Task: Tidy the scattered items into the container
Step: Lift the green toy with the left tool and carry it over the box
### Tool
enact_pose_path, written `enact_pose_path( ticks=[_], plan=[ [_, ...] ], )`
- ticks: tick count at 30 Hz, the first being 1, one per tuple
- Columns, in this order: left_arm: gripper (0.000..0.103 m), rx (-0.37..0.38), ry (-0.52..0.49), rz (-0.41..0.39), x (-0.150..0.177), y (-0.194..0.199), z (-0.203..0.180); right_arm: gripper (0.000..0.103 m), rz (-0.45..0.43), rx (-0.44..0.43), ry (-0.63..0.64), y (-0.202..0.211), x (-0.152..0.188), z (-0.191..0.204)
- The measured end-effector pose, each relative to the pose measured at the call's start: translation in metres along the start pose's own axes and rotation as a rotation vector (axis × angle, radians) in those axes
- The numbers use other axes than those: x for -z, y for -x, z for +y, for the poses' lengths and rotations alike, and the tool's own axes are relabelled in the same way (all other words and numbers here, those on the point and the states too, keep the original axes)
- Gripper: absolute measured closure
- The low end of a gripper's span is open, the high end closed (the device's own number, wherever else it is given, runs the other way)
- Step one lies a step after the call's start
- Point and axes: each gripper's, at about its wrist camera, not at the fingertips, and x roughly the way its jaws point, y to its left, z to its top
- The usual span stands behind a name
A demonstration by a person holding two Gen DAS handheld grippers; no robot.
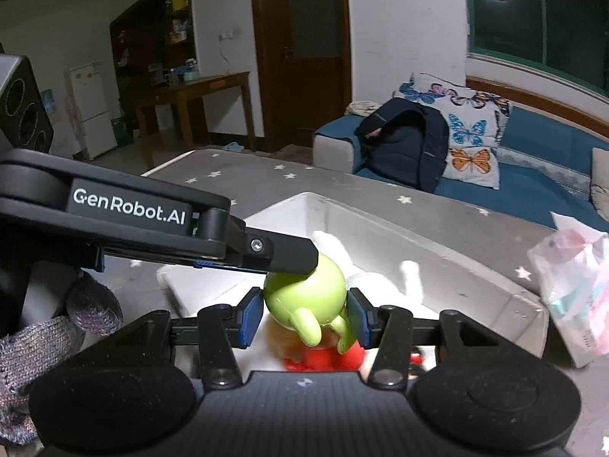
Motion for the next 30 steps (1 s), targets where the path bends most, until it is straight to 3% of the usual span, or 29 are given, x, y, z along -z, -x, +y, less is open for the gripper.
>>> enact_pose_path(
  ticks=[14,30],
  plan=[
    [0.067,0.06,-0.049,0.075,-0.005,-0.078,-0.03,0.055,0.057,0.082,-0.108,-0.01,-0.004,-0.077],
    [0.067,0.018,-0.06,0.123,-0.001,-0.109,-0.029,0.055,0.171,0.089,-0.156,-0.039,0.001,-0.11]
  ],
)
